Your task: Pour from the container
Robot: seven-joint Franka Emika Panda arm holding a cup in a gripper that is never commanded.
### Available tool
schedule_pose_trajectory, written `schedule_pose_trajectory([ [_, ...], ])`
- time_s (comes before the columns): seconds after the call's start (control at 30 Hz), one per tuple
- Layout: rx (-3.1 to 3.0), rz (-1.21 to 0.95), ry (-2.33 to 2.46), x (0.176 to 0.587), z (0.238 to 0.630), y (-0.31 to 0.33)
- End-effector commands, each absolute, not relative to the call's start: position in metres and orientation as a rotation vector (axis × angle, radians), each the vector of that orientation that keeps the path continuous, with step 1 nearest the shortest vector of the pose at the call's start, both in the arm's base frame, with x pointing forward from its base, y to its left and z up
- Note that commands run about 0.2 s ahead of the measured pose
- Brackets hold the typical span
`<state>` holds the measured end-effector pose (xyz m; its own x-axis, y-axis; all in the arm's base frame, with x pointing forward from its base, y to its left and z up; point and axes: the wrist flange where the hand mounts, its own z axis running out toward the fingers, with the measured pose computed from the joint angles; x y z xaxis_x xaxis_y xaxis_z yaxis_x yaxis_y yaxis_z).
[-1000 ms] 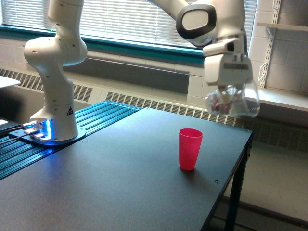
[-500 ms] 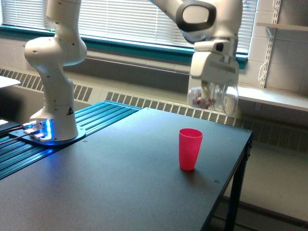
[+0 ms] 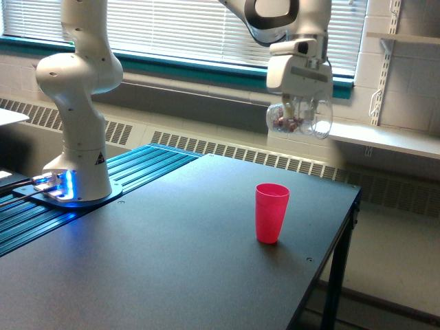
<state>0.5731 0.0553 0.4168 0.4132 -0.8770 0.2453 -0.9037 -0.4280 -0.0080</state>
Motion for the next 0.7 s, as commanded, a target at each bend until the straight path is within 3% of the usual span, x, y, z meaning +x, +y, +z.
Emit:
schedule_pose_trajectory([
  [0.03, 2.424, 0.225, -1.732, 0.565, 0.396, 0.041],
  [0.7, 2.411, 0.184, -1.665, 0.552, 0.378, 0.069],
])
